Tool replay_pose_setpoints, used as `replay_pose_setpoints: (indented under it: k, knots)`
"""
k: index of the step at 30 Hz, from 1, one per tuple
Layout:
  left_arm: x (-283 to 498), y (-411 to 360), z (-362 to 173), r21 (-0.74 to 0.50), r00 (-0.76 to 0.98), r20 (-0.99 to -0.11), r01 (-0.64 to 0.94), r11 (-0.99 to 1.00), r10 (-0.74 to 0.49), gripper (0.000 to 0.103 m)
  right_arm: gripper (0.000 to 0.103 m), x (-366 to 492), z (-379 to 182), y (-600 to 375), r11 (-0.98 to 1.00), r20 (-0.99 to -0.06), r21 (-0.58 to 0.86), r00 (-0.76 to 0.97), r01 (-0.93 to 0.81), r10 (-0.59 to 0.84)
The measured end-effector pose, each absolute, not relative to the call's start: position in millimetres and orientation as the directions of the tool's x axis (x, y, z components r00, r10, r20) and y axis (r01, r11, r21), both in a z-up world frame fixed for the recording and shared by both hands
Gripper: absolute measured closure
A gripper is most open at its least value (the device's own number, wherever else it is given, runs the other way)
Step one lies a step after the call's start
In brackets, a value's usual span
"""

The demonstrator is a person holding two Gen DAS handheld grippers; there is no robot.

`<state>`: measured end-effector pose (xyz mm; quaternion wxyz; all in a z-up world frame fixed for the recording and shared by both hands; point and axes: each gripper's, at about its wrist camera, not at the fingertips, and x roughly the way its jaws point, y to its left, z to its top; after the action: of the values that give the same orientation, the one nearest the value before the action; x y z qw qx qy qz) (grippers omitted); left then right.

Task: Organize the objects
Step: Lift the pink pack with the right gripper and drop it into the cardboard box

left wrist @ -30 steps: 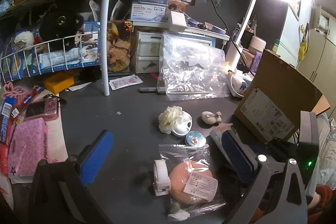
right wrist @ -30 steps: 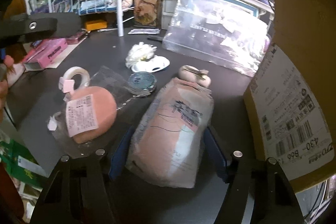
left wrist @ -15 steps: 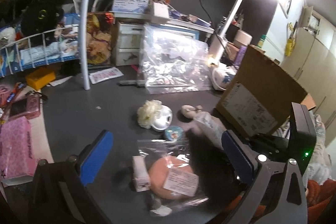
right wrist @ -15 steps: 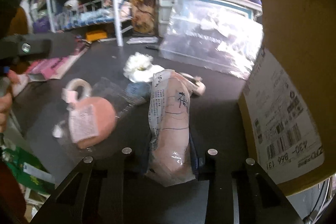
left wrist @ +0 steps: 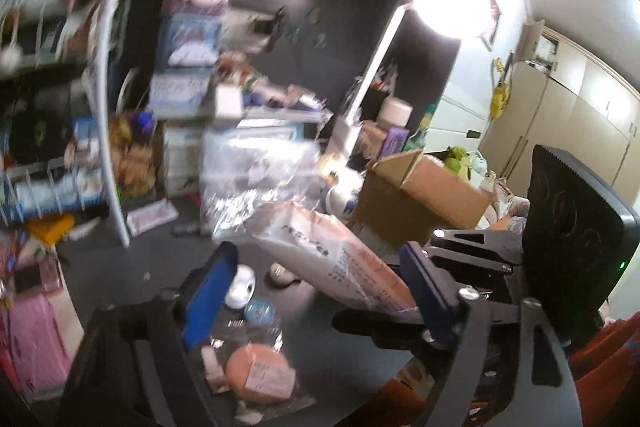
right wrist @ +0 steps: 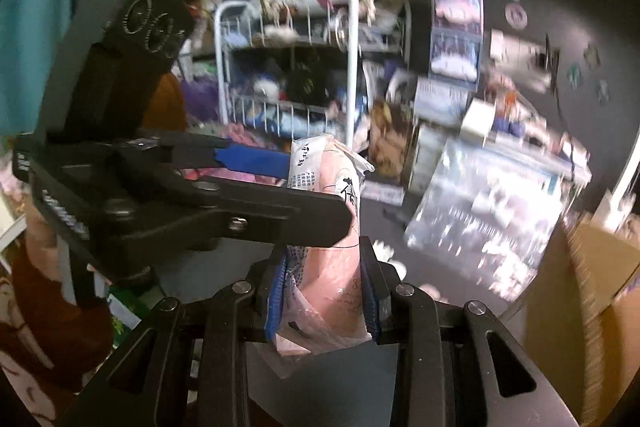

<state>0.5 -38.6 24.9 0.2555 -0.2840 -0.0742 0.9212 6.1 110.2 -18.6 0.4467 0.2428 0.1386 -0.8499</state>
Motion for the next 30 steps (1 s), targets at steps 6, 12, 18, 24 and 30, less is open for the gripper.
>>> replay_pose_setpoints:
  k: [6,12,18,24,30]
  knots:
    - [-10,6,58,-0.264,-0.689,-0.454,-0.502,-0.823,0.566,0.057,0.076,3,12,143,-0.596,-0.480,-0.095,-0.561,0.798,-0.674]
    - [-36,72,70,-0.253,-0.639,-0.463,-0.569,-0.783,0.614,0.063,0.076,-5,23,196,-0.671,-0.456,-0.123,-0.642,0.731,-0.616]
    - [-73,129,59,-0.269,-0.555,-0.548,-0.592,-0.760,0.626,0.063,0.076,-33,16,250,-0.733,-0.509,-0.056,-0.651,0.678,-0.563]
    - [-96,151,42,-0.264,-0.513,-0.624,-0.571,-0.777,0.589,0.060,0.075,-67,-1,276,-0.754,-0.588,0.032,-0.597,0.657,-0.546]
    - [-93,149,45,-0.230,-0.544,-0.617,-0.567,-0.791,0.569,0.018,0.029,-70,-7,281,-0.781,-0.600,-0.002,-0.625,0.625,-0.499]
